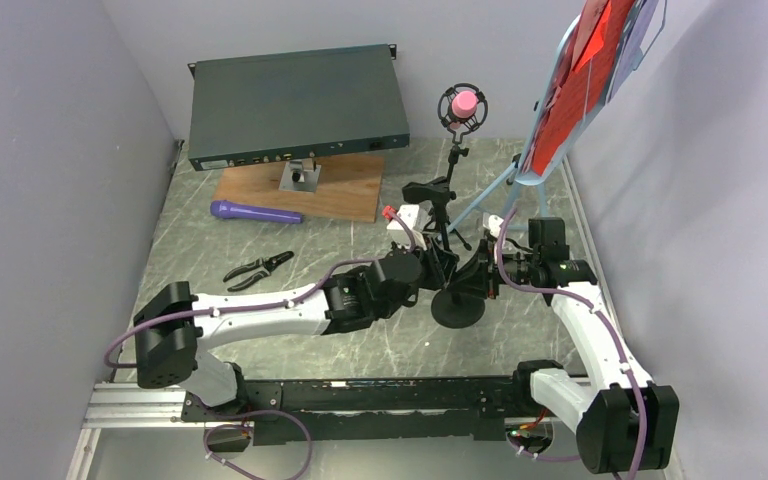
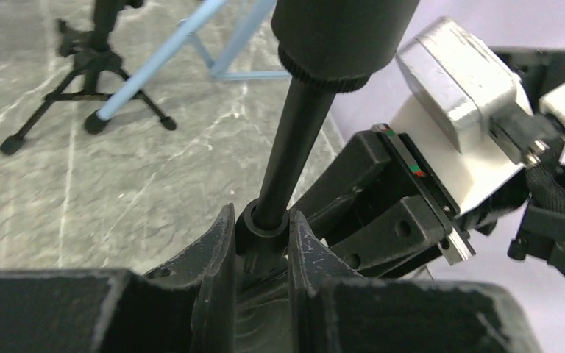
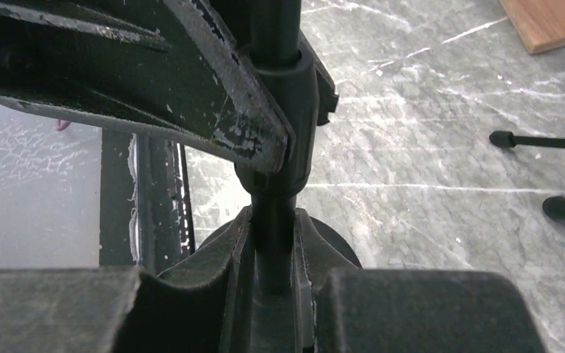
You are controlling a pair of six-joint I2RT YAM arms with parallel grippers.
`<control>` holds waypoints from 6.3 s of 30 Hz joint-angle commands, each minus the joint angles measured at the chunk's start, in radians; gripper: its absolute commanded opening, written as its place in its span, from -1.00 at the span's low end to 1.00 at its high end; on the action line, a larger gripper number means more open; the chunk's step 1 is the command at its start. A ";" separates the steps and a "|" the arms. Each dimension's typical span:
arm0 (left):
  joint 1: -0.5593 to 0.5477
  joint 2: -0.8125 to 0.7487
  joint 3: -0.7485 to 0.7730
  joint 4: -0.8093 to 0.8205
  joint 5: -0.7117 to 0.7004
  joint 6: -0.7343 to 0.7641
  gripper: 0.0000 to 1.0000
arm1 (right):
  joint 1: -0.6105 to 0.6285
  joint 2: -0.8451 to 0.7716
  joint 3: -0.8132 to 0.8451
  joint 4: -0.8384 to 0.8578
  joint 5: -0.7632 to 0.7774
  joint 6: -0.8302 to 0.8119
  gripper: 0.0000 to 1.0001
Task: Pack up the instrument practice props
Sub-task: Unscrew the knob on the microphone stand, then adjust the microphone stand, then place the microphone stand at the center of the board.
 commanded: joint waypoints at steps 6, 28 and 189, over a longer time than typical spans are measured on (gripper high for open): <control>-0.059 -0.066 -0.037 0.047 -0.186 0.014 -0.41 | 0.011 -0.024 0.005 0.163 -0.048 0.043 -1.00; 0.226 -0.161 -0.453 0.764 0.673 0.194 0.82 | 0.011 -0.014 0.032 -0.080 -0.207 -0.301 -1.00; 0.959 -0.546 -0.825 0.705 -0.066 0.582 -1.00 | 0.005 -0.035 0.041 -0.126 -0.176 -0.354 0.64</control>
